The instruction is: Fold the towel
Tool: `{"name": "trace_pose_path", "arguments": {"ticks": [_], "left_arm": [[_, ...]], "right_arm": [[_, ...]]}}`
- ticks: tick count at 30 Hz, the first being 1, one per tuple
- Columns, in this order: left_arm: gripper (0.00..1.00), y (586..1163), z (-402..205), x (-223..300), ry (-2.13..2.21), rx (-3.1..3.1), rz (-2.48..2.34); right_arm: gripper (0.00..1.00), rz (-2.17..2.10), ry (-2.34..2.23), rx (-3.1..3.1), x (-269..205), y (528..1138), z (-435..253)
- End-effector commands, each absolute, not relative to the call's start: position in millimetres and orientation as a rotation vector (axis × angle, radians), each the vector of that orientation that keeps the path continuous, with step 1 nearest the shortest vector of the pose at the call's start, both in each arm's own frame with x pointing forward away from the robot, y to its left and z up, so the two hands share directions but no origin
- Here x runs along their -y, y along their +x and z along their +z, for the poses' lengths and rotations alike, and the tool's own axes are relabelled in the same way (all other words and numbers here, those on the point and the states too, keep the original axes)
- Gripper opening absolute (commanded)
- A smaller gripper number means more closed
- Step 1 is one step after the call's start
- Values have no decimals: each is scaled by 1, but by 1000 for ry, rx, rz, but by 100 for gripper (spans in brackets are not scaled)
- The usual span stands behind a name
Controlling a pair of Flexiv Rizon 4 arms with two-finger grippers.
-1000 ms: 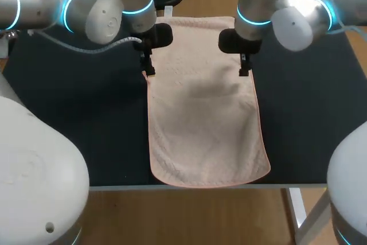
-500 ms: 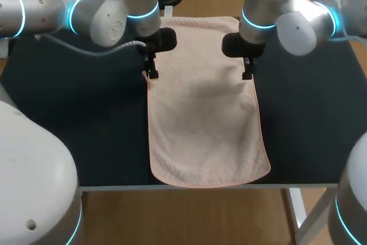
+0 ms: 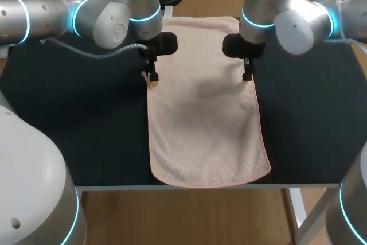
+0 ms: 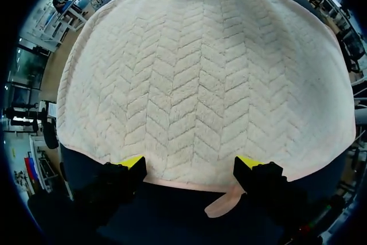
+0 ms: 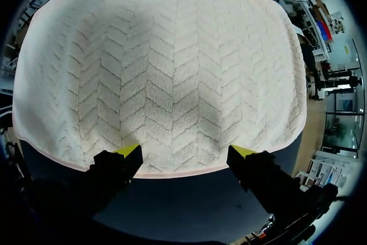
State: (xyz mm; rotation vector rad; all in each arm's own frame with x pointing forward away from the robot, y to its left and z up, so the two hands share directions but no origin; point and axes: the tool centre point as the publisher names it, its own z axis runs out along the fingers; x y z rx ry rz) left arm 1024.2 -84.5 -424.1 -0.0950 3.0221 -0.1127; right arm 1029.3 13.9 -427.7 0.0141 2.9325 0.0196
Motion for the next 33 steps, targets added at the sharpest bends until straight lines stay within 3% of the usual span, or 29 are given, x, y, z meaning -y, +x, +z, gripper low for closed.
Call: {"name": "trace_pose_path", "arguments": {"ticks": [1,23,24,26,27,28,29,33], "left_arm": [[100,1028,-430,87,-89,-3035,-108],[100,1023,-443,88,-43,-3075,-105],[100,1023,-443,87,-43,-3074,-107],[100,1024,-443,87,-46,-3072,-119],[67,1025,-443,87,-43,-3066,-122],[22,1025,-442,87,-44,-3066,-122],[0,1025,-442,87,-49,-3063,-132],[0,1025,-441,87,-46,-3062,-139]], "right_arm": [[100,23,18,-2947,-14,1033,-431],[100,37,17,-3003,-13,1027,-440],[96,39,16,-3004,-13,1026,-440],[35,44,14,-3004,-13,1026,-440],[16,46,14,-3003,-13,1026,-440],[0,48,14,-3001,-12,1025,-440],[0,49,14,-2999,-12,1025,-440],[0,55,19,-2987,-11,1025,-439]]}}
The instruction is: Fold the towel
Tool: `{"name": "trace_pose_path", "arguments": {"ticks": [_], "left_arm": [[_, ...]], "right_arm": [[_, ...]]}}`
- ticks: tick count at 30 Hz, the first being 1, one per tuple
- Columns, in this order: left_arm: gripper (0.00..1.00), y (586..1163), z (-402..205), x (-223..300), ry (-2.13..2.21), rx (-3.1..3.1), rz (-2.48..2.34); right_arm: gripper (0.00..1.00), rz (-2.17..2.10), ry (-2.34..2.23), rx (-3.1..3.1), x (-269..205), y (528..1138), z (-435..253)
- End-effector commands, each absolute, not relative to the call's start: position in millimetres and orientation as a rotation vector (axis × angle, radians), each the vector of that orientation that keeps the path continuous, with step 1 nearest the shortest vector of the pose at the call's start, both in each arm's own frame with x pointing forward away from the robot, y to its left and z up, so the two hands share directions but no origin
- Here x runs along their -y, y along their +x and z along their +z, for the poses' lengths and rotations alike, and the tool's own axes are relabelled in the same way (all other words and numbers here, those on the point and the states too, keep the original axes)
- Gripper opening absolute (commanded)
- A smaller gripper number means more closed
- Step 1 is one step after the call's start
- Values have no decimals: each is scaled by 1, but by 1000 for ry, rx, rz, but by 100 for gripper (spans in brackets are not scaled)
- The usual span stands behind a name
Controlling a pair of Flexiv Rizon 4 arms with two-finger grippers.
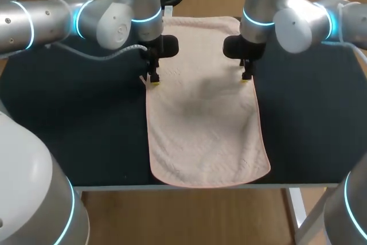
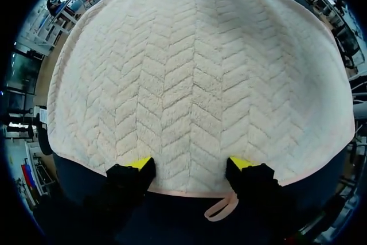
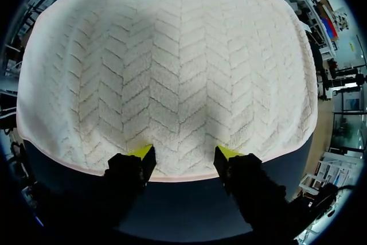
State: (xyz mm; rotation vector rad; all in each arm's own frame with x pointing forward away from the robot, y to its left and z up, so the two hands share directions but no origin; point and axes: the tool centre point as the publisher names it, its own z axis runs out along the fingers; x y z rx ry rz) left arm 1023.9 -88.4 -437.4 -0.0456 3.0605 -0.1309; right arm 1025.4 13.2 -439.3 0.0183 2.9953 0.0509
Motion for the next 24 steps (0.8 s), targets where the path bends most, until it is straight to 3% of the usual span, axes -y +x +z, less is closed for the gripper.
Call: {"name": "trace_pose_path", "arguments": {"ticks": [1,24], "left_arm": [[0,1025,-441,87,-47,-3063,-140],[0,1024,-431,85,-90,-3044,-170]], "right_arm": [[0,55,22,-2982,-11,1025,-439],[0,144,60,-2917,-10,1025,-417]]}}
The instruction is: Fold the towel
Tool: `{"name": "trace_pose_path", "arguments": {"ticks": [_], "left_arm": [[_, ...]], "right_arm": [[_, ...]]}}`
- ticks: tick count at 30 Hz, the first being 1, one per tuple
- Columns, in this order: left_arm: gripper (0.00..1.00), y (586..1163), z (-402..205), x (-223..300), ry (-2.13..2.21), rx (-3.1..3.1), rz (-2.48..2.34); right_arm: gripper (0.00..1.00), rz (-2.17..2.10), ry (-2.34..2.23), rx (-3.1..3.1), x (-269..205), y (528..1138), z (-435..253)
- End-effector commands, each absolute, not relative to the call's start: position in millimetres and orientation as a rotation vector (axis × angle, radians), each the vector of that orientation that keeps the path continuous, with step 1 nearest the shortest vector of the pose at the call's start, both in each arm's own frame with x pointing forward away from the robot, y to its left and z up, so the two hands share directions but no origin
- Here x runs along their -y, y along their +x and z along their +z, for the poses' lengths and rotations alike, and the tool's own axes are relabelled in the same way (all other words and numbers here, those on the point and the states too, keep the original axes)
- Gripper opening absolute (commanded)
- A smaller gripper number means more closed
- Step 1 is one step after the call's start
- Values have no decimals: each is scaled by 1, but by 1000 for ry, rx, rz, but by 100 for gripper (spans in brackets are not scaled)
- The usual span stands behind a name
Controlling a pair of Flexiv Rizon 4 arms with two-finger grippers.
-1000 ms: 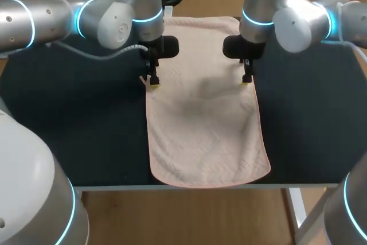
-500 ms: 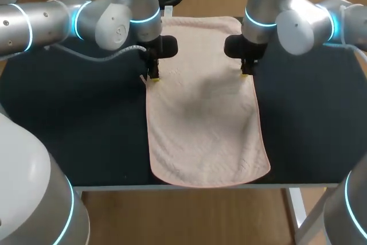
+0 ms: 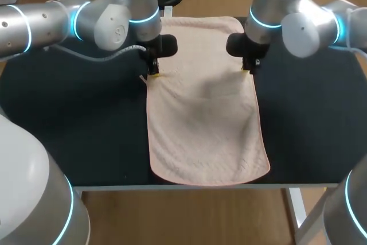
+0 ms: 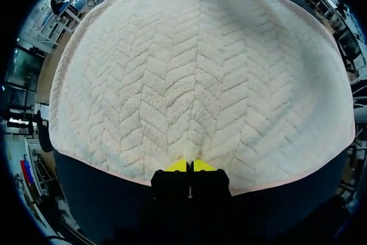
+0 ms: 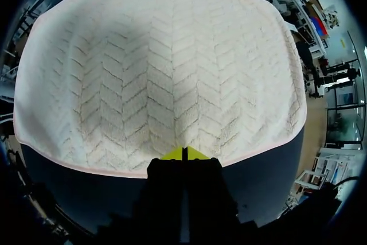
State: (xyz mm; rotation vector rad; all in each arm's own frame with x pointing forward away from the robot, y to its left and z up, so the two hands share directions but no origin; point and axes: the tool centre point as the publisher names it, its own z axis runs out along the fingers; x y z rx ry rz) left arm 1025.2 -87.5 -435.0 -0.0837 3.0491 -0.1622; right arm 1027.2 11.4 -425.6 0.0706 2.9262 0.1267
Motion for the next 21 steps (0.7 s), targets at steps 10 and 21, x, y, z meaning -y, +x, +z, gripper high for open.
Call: {"name": "trace_pose_path", "arguments": {"ticks": [10,21], "left_arm": [[0,1029,-392,78,-117,-2966,-252],[0,1023,-397,82,-53,-2969,-234]], "right_arm": [[0,169,58,-2858,-9,1033,-387],[100,144,112,-2952,-14,1027,-394]]}}
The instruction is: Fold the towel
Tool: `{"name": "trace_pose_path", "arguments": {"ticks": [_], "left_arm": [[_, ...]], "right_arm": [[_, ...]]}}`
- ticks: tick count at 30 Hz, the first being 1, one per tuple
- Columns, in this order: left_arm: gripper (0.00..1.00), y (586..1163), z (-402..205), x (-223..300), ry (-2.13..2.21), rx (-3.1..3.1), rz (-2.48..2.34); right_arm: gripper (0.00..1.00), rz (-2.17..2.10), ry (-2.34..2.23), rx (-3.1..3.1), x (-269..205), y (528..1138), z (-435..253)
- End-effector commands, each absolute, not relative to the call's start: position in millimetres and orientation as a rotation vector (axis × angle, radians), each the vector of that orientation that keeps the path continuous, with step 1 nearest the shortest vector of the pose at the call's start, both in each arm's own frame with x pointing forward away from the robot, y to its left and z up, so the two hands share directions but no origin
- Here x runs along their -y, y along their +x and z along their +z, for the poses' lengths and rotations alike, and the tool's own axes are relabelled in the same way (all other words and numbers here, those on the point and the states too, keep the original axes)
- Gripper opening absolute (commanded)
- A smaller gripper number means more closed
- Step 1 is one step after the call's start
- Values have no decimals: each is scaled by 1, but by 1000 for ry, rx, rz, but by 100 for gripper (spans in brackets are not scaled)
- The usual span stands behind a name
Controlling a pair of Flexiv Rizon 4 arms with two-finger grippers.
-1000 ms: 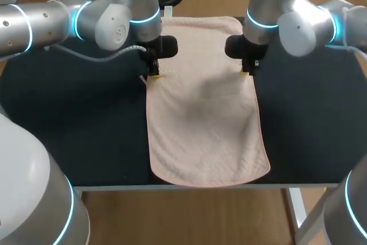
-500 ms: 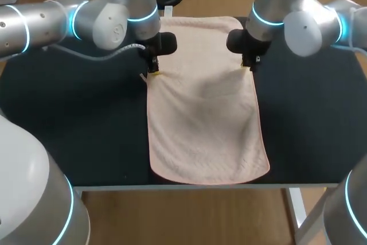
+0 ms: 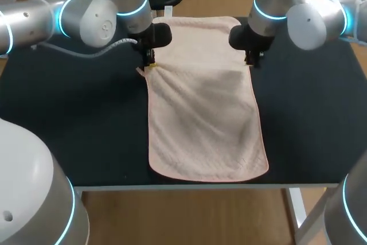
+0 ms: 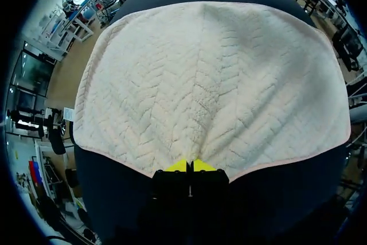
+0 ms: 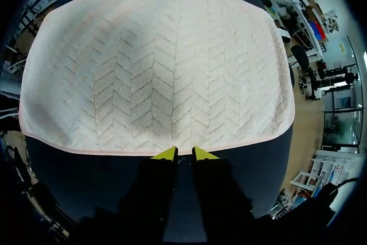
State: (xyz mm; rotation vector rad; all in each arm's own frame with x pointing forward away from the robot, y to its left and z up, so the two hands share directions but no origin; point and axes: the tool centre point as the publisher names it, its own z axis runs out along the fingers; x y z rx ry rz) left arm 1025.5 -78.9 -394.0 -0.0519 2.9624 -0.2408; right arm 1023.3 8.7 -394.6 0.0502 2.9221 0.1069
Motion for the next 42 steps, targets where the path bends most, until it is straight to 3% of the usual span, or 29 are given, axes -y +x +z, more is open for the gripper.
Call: {"name": "trace_pose_path", "arguments": {"ticks": [1,29,32,33,34,35,42], "left_arm": [[0,1022,-398,83,-48,-2973,-231],[0,1022,-399,82,-53,-2990,-224],[0,1022,-399,82,-51,-2990,-224],[0,1022,-399,82,-51,-2990,-224],[0,1022,-399,82,-52,-2990,-225],[0,1022,-399,82,-52,-2990,-226],[0,1024,-400,82,-53,-2988,-226]], "right_arm": [[100,160,122,-2958,-14,1027,-394],[100,175,0,-3056,-21,1025,-441],[45,174,-5,-3060,-19,1026,-443],[36,173,-7,-3060,-18,1026,-444],[6,171,-9,-3061,-17,1026,-445],[0,170,-12,-3061,-16,1026,-445],[0,170,-26,-3056,-13,1025,-444]]}}
